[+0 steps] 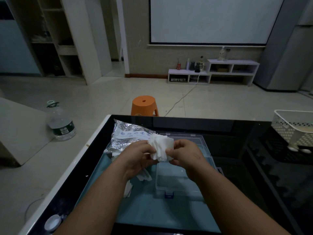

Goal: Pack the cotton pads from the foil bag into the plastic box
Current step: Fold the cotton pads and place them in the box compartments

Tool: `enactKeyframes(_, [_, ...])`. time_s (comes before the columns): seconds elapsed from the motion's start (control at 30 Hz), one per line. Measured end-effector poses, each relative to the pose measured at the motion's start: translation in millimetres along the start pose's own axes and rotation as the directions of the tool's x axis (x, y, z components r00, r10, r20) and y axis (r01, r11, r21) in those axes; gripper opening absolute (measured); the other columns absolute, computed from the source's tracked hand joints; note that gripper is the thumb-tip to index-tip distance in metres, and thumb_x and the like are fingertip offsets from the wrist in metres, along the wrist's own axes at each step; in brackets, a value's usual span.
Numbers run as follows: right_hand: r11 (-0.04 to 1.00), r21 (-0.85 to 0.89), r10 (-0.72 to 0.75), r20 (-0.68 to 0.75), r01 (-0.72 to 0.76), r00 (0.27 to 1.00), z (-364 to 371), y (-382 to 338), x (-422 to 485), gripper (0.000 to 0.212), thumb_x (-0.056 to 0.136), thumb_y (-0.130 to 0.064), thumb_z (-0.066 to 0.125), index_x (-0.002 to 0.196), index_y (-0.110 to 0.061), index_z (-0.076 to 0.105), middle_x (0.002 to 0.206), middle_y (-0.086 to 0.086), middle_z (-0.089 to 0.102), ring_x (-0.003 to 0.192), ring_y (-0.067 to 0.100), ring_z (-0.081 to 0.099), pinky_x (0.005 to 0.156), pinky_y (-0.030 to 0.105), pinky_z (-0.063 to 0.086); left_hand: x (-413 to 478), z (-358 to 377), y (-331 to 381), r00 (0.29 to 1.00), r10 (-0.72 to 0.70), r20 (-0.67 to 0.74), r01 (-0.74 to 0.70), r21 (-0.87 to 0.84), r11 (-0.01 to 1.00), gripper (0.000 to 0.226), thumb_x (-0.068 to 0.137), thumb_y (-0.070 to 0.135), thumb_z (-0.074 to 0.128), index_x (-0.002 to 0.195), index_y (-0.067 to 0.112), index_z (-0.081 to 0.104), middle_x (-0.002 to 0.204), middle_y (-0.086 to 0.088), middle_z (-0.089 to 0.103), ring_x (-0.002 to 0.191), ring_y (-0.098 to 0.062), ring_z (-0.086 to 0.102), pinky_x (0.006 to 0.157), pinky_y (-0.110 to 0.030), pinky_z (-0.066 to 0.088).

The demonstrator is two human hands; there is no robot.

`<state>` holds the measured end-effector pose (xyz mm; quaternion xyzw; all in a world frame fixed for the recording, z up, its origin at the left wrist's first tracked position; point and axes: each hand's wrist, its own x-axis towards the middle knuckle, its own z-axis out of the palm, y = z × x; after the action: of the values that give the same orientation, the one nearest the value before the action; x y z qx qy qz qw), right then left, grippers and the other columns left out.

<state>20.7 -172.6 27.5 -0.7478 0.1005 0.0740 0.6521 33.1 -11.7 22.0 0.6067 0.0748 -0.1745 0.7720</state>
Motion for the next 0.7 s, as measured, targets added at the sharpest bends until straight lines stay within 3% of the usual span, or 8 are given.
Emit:
enactKeyframes(0.13, [0.999,-0.029,-0.021,0.004,0.021,1.0,0.8,-2.4,-0.6,0.014,0.089,-0.004,0.062,0.1,-0.012,0.063,0.101,0.008,0.067,0.094,0.027,0.065,0.082,0.04,0.056,2.1,1.6,-2.3,1.0,-0.006,-0.026,0.007,0.074,0.997,0.023,0.087,-0.013,0.045,0.1,-0.004,0.062,0.093,-0.022,0.07,0.074,-0.025,0.07,0.064,-0.03,0.06])
enactKeyframes(0.27, [0.997,0.048,-0.057,0.046,0.055,0.997,-2.4,-7.9,-3.2,0.022,0.094,-0.003,0.052,0.09,-0.022,0.064,0.099,0.005,0.067,0.094,0.024,0.064,0.081,0.037,0.055,4.3,1.0,-4.4,0.999,0.009,-0.048,-0.003,0.118,0.993,0.029,0.085,-0.013,0.047,0.108,-0.004,0.062,0.104,-0.027,0.069,0.082,-0.029,0.07,0.068,-0.033,0.06])
enactKeyframes(0.37, [0.994,0.106,-0.052,0.105,0.04,0.993,-3.9,-9.1,-3.1,0.02,0.095,-0.004,0.052,0.092,-0.019,0.064,0.101,0.005,0.067,0.095,0.025,0.065,0.084,0.038,0.056,3.1,-0.4,-4.3,0.997,0.039,-0.066,-0.029,0.15,0.988,0.034,0.083,-0.013,0.05,0.11,0.002,0.062,0.106,-0.025,0.067,0.089,-0.034,0.069,0.065,-0.032,0.057])
enactKeyframes(0.43, [0.998,0.022,-0.053,0.107,0.051,0.993,-1.2,-6.1,-1.8,0.016,0.093,-0.006,0.056,0.101,-0.017,0.063,0.108,0.008,0.067,0.095,0.024,0.065,0.082,0.038,0.057,2.4,0.2,-4.3,0.998,0.043,-0.042,-0.037,0.137,0.99,0.038,0.082,-0.014,0.053,0.113,0.005,0.061,0.106,-0.024,0.068,0.09,-0.035,0.069,0.066,-0.033,0.057])
enactKeyframes(0.53, [0.985,-0.152,-0.088,-0.009,0.086,0.996,3.4,-0.5,-0.9,0.023,0.085,-0.01,0.067,0.103,-0.019,0.056,0.104,0.007,0.062,0.091,0.024,0.065,0.078,0.038,0.058,0.4,0.5,-4.5,0.999,0.027,0.026,-0.03,0.112,0.993,0.043,0.08,-0.016,0.048,0.115,0.005,0.06,0.105,-0.022,0.069,0.086,-0.033,0.07,0.063,-0.033,0.057])
enactKeyframes(0.63, [0.974,-0.2,-0.11,-0.018,0.105,0.994,4.8,-0.5,-1.2,0.032,0.08,-0.014,0.074,0.102,-0.02,0.051,0.099,0.007,0.061,0.091,0.025,0.063,0.079,0.039,0.057,-4.4,2.2,-2.4,0.996,-0.027,0.088,0.026,0.021,0.999,0.025,0.085,-0.007,0.044,0.105,0.001,0.058,0.096,-0.02,0.066,0.076,-0.03,0.067,0.062,-0.036,0.058])
enactKeyframes(0.7, [0.974,-0.202,-0.104,0.001,0.102,0.995,2.4,-1.6,0.1,0.034,0.08,-0.017,0.075,0.105,-0.02,0.051,0.101,0.006,0.06,0.092,0.023,0.061,0.076,0.035,0.055,-4.2,3.7,-1.7,0.998,-0.04,0.04,0.041,-0.007,0.999,0.01,0.089,-0.002,0.05,0.094,0.002,0.058,0.083,-0.016,0.067,0.067,-0.025,0.067,0.058,-0.033,0.059])
